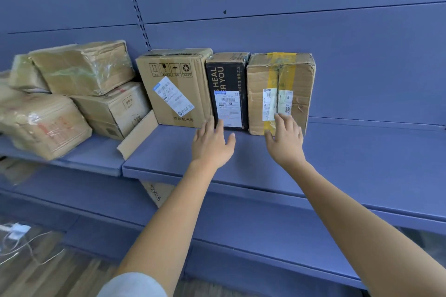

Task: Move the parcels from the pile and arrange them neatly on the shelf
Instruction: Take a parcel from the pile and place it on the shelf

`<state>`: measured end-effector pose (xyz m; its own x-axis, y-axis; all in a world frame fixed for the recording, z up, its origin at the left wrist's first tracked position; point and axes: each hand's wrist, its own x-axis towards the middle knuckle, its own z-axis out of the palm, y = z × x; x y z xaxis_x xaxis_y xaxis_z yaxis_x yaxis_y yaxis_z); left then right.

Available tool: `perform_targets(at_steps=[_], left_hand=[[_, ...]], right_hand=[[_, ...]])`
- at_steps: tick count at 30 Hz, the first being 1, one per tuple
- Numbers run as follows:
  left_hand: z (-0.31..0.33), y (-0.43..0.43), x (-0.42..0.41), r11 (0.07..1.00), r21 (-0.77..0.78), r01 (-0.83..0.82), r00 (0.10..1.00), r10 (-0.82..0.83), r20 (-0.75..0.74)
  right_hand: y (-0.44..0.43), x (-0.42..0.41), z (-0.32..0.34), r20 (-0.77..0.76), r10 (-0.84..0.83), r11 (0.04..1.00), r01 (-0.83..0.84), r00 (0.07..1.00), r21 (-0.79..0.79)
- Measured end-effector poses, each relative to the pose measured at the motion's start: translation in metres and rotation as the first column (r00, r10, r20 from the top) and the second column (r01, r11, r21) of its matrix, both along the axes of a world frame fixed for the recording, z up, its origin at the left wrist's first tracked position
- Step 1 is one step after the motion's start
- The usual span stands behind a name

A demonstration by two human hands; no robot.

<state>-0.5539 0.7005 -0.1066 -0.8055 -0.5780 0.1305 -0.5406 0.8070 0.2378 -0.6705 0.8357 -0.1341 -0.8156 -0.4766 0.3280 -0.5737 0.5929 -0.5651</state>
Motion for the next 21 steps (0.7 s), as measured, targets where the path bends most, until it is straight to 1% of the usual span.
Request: perform_targets(at_steps=[2,5,10,13,16,19,21], left_hand=[[-0.003,-0.011,0.027,0.997,0.001,-0.081,0.996,0.081,0.038],[-0.008,-0.029,0.074,0.979,0.002,-0.203,0.976,0.202,0.082],[-0.015,-0.054,0.163,0.932,0.007,-0.362,0.927,0.359,0.109],[-0.014,-0.074,0.214,0.893,0.007,-0.450,0.890,0.448,0.080],[-0.009,-0.092,0.254,0.862,0.019,-0.507,0.860,0.504,0.078],[-0.005,-0.118,0.293,0.850,0.055,-0.524,0.849,0.516,0.114],[-0.004,-0.137,0.322,0.840,0.073,-0.538,0.837,0.522,0.165]], right_hand=[[-0.026,0.022,-0.002,0.022,0.109,0.994,-0.110,0.994,0.022],[-0.067,0.065,-0.004,0.043,0.278,0.960,-0.280,0.960,0.033],[-0.122,0.146,-0.004,0.090,0.520,0.851,-0.524,0.850,0.031],[-0.149,0.189,-0.002,0.075,0.590,0.800,-0.594,0.804,0.080],[-0.176,0.228,0.001,0.063,0.627,0.772,-0.630,0.777,0.089],[-0.208,0.268,0.003,0.108,0.650,0.747,-0.659,0.752,0.092],[-0.234,0.294,0.000,0.156,0.694,0.694,-0.710,0.703,0.117]])
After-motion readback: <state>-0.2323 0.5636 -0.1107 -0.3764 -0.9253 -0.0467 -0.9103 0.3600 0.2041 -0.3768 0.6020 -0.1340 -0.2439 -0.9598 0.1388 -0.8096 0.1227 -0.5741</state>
